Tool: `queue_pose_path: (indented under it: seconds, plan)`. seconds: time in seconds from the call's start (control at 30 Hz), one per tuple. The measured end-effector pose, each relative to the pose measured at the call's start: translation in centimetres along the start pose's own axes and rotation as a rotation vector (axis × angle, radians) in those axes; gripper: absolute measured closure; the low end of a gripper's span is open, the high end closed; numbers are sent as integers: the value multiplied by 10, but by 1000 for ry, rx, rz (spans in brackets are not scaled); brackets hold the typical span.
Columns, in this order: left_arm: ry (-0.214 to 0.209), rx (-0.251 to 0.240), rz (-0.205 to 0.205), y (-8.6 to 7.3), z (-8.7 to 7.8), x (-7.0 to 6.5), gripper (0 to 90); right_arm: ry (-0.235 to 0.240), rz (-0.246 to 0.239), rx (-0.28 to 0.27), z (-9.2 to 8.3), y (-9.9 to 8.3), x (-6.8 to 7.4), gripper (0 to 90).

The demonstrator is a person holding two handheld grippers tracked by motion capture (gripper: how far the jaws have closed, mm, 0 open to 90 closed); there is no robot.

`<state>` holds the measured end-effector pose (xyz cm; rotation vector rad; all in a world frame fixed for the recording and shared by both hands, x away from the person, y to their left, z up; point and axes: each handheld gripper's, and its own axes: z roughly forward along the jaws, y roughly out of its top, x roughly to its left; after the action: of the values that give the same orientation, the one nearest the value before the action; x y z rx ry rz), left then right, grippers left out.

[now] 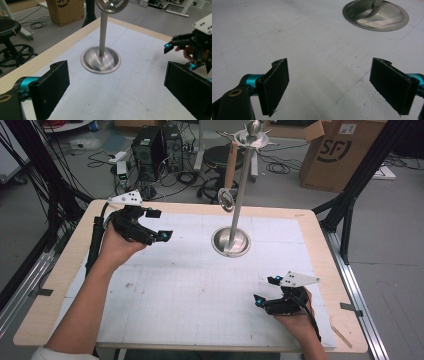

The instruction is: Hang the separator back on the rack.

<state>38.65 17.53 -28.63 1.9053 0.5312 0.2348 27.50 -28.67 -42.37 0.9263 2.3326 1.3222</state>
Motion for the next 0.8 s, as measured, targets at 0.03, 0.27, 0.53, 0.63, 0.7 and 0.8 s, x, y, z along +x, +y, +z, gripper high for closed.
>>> queue_pose_path:
  seconds: [0.03,0.27,0.53,0.63,0.7,0.8]
  plan:
    - [-12,-1,0,-4,-1,-1,64,-1,-1,1,0,0,0,148]
    - [-24,-10,-4,-36,-6,-11,56,-4,1,5,0,-1,-1,148]
    - [-27,-39,-30,-83,-13,-23,56,-4,-3,11,1,-1,-1,148]
    - [-1,-40,-35,-98,-15,-30,56,-4,-3,11,1,-1,-1,148]
    - [8,-22,-38,-104,-16,-34,55,-6,-8,14,1,-1,-1,148]
    - [-2,-12,-35,-111,-14,-38,56,-9,-9,4,0,0,-2,148]
